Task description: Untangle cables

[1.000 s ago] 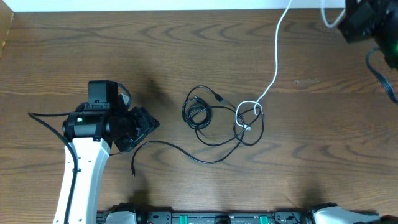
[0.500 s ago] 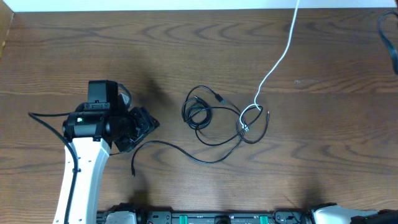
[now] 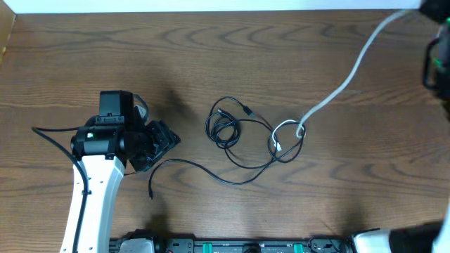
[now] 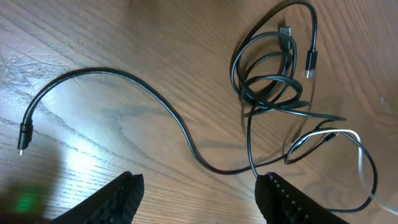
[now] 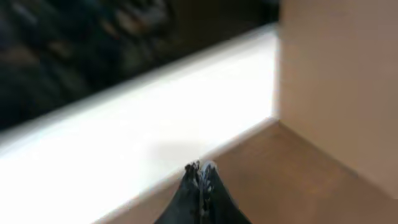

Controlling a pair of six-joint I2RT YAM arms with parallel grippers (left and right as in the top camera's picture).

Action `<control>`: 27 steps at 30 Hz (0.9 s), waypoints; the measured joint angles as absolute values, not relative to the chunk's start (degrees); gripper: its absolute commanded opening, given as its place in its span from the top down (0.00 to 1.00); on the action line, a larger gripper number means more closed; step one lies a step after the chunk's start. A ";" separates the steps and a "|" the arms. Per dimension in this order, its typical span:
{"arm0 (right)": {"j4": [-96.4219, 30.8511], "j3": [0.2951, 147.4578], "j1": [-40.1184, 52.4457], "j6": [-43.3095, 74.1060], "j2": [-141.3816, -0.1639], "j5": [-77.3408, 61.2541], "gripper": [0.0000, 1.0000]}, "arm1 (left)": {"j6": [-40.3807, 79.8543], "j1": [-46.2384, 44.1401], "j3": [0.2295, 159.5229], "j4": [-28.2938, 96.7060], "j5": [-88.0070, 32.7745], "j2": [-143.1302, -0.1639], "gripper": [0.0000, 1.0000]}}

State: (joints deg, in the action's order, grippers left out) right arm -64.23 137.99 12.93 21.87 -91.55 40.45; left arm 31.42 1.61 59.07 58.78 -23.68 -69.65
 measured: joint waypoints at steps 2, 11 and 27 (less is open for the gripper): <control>-67.88 137.80 12.93 21.37 -94.56 42.65 0.98 | 31.40 1.61 59.07 58.81 -23.68 -69.65 0.37; -80.75 137.58 12.43 22.85 -100.97 43.11 0.98 | 31.42 1.61 59.07 59.02 -23.66 -69.65 0.37; -95.44 137.51 -1.98 18.35 -112.71 3.11 0.25 | 31.40 1.61 59.07 59.59 -23.66 -69.65 0.37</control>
